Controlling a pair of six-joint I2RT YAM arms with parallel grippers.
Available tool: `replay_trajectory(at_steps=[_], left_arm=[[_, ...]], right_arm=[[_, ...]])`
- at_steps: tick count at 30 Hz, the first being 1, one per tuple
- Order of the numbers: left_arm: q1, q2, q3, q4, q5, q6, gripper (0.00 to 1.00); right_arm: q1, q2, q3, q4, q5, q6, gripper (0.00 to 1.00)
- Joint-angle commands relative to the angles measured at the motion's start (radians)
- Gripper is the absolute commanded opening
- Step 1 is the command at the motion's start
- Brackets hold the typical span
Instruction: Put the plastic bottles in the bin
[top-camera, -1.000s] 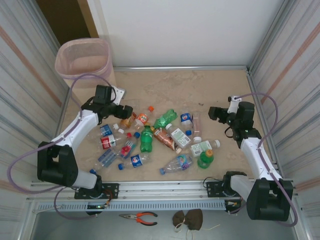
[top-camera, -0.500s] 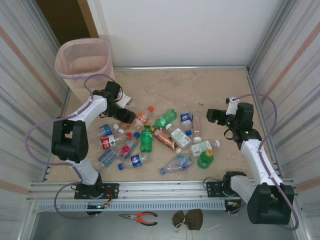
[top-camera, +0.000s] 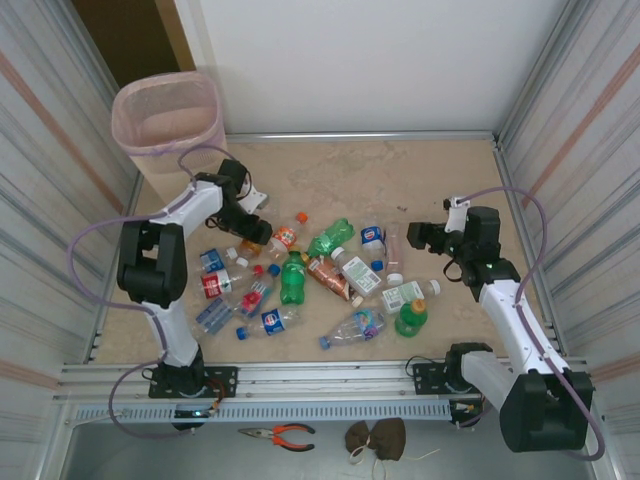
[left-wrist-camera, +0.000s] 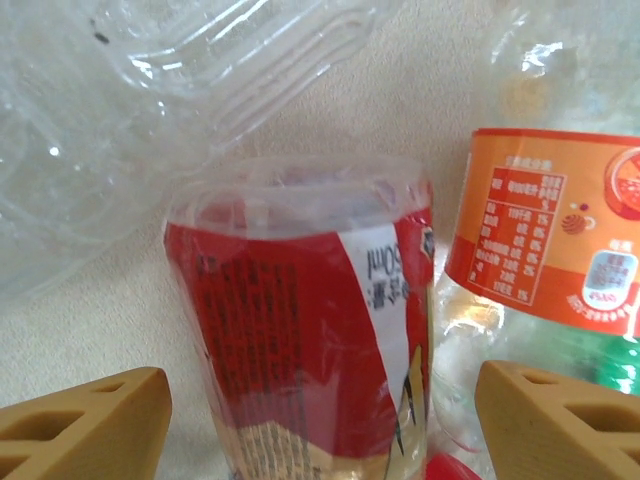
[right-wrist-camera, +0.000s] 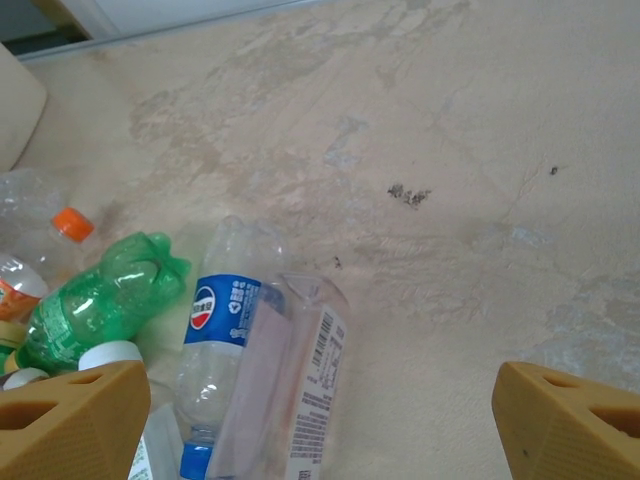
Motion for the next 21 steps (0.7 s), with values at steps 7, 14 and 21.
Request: replay_trajectory(at_steps=[7,14,21], left_arm=[[-0.001,0.054,0.017,-0.006,0.006,0.005,0.78],[-0.004,0.045,-0.009,0.015,0.008,-0.003,0.73],[-0.005,0.048,-0.020,0.022,0.030,-0.010,0.75]], right_arm=[[0.017,-0.030,0.035,-0.009,0.027,-0.027,0.87],[0.023,-0.038,0.040,-0.008,0.031,-0.027,0.87],[0.027,-0.054,0.041,-0.015,0.035,-0.027,0.87]])
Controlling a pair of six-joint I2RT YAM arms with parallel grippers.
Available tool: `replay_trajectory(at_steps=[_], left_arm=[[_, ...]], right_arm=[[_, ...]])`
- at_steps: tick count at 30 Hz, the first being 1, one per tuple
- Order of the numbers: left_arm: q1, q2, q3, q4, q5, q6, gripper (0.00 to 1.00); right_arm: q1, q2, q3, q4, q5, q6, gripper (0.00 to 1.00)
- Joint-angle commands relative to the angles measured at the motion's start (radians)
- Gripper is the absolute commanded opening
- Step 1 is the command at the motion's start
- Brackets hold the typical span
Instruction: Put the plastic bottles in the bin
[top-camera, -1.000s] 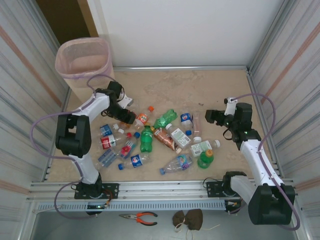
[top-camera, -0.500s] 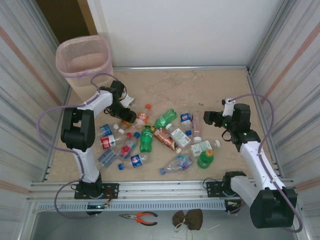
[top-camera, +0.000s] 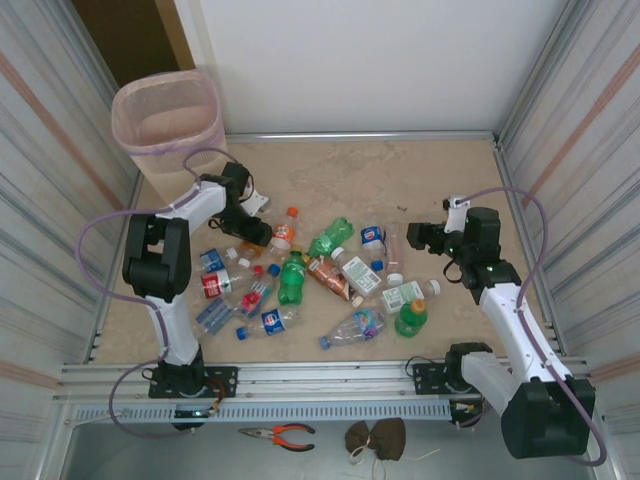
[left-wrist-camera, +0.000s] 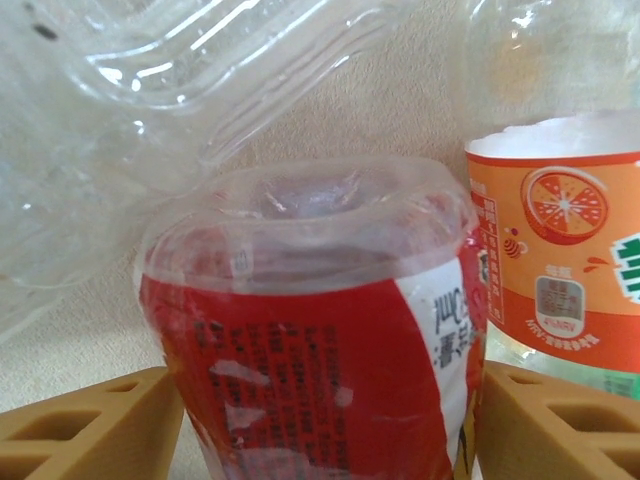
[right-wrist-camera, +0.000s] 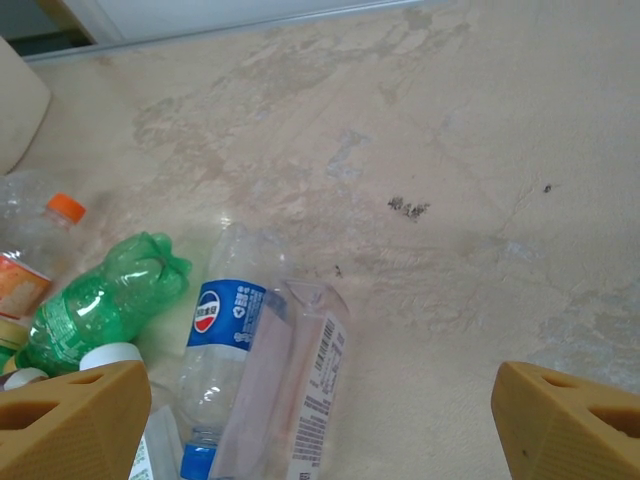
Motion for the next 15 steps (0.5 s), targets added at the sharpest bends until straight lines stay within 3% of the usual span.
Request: replay_trajectory(at_steps=[1,6,11,15], left_arm=[[-0.005,0.004,-0.021,0.010,0.027,-0.009,0.76],[-0.005,0.005,-0.041,0.036,0.035,-0.017,0.73],[-0.010,-0.015,-0.047,0.043,0.039,-0.024,0.63],[-0.010,-0.077,-0.049,0.046,0.040,-0.035,0.62]], right_arm=[[0.008,-0.027,0.038,-0.009,0.013,-0.011,0.87],[0.010,-0.039,0.030,-0.004,0.021,-0.011,0.87],[0.011,-0.053,0.026,0.003,0.022,-0.011,0.87],[0.010,-0.073,0.022,0.003,0.022,-0.009,0.87]])
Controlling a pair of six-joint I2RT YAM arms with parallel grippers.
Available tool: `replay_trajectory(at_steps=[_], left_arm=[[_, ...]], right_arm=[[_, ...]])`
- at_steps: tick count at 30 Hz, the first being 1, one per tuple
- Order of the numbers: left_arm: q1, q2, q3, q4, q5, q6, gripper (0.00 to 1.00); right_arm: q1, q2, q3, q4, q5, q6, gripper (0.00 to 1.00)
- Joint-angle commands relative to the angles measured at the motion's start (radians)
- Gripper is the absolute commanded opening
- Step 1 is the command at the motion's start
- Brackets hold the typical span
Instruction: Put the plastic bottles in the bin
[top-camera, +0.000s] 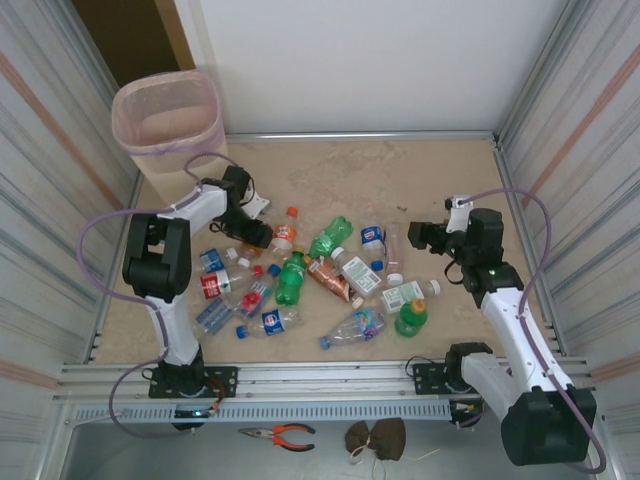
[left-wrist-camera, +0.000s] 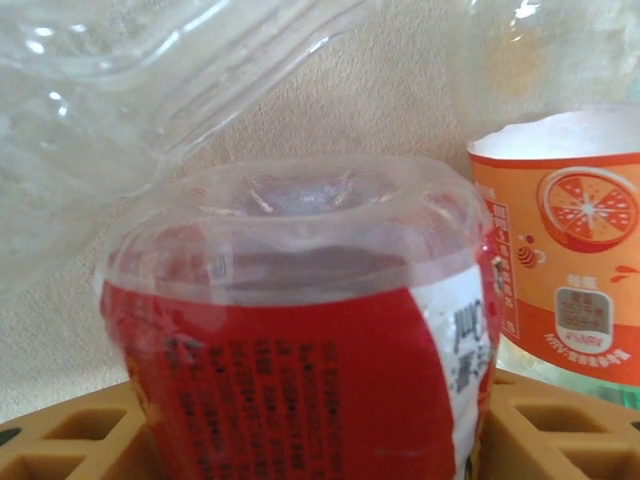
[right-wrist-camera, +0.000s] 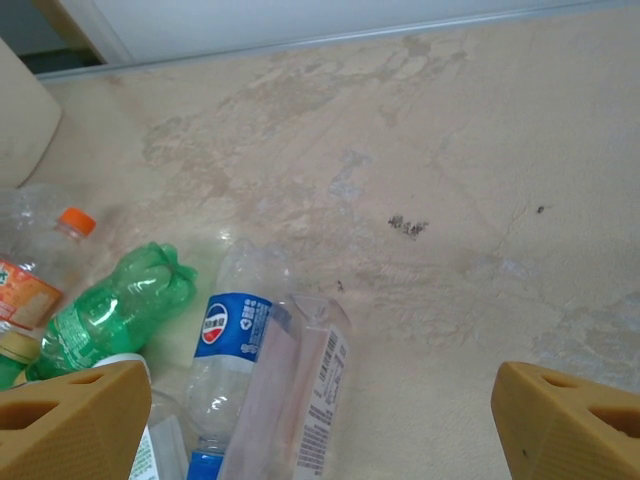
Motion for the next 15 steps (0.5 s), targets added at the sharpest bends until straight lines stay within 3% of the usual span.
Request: replay_trajectory(at_steps=[1,10,15], left_arm=[[-0.004,-0.091,-0.005,0.001,0.021,-0.018,0.62],[0.001,-0.305,0.074,-0.015,0.055,-0.062,0.61],[0.037,-0.418,0.182,0.009,0.098,-0.109,0.54]], right_arm=[[0.009,-0.036,0.019,0.004,0.019,-0.009,0.87],[0.010,-0.067,0.020,0.001,0.024,-0.009,0.87],[0.011,-0.063,0.017,0.009,0.029,-0.008,0.87]])
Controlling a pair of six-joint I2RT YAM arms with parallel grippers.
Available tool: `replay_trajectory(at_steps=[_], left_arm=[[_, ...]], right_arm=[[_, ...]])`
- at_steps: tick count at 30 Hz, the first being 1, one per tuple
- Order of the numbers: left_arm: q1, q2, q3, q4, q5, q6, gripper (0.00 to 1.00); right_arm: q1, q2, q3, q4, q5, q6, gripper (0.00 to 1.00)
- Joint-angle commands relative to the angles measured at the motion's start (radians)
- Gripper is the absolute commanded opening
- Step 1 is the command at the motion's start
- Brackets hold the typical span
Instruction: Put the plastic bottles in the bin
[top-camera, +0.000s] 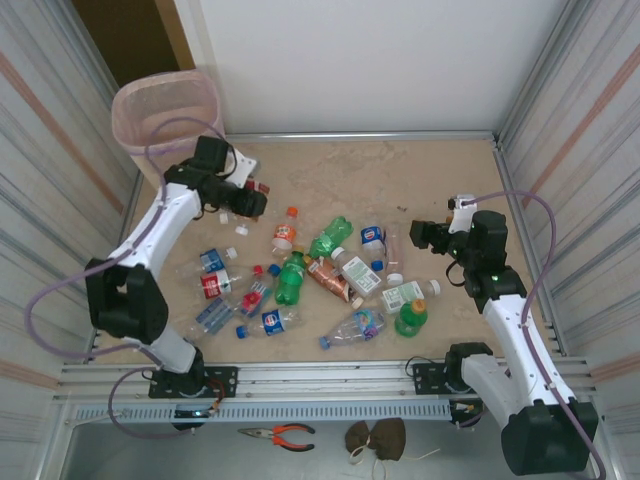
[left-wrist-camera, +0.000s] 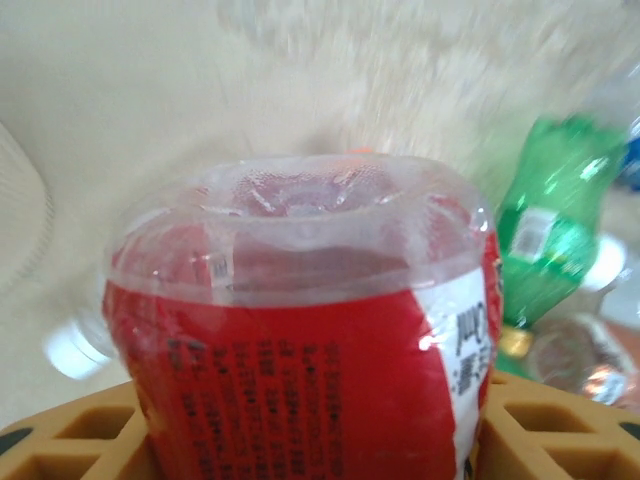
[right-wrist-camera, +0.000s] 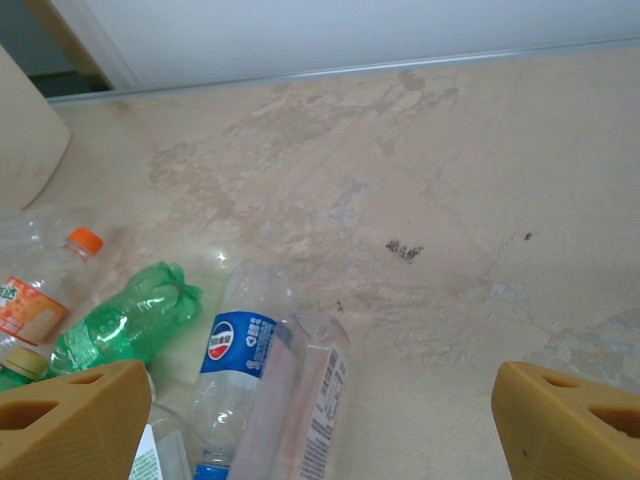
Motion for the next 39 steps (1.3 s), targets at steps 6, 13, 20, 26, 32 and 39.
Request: replay_trajectory(at_steps=[6,13,20,26,32,39], left_arm=[[0.129,-0.103,0.240,0.071,0.132,-0.116,0.52],[0.251,-0.047,0.426,0.203,0.080,-0.223,0.52],[0.310,0.181,0.711,0.176,0.027,-0.258,0.53],[0.331,0.405,0.909,0.115,-0.001,-0.264,0.51],[0.332,0.574,1.022,0.017,-0.034,-0.210,0.51],[0.331,0.613,0.947,-0.076,-0.017,-0.178,0.51]], right_arm=[[0.005,-0.006,0.017,0.012,0.014,-0.007,0.88],[0.006,-0.003,0.017,0.012,0.016,-0.004,0.87],[0.008,0.001,0.010,0.012,0.028,-0.011,0.87],[0.007,0.006,0.010,0.011,0.035,-0.016,0.87],[0.007,0.013,0.006,0.007,0.040,-0.017,0.87],[0.008,0.019,-0.009,0.014,0.048,-0.017,0.87]])
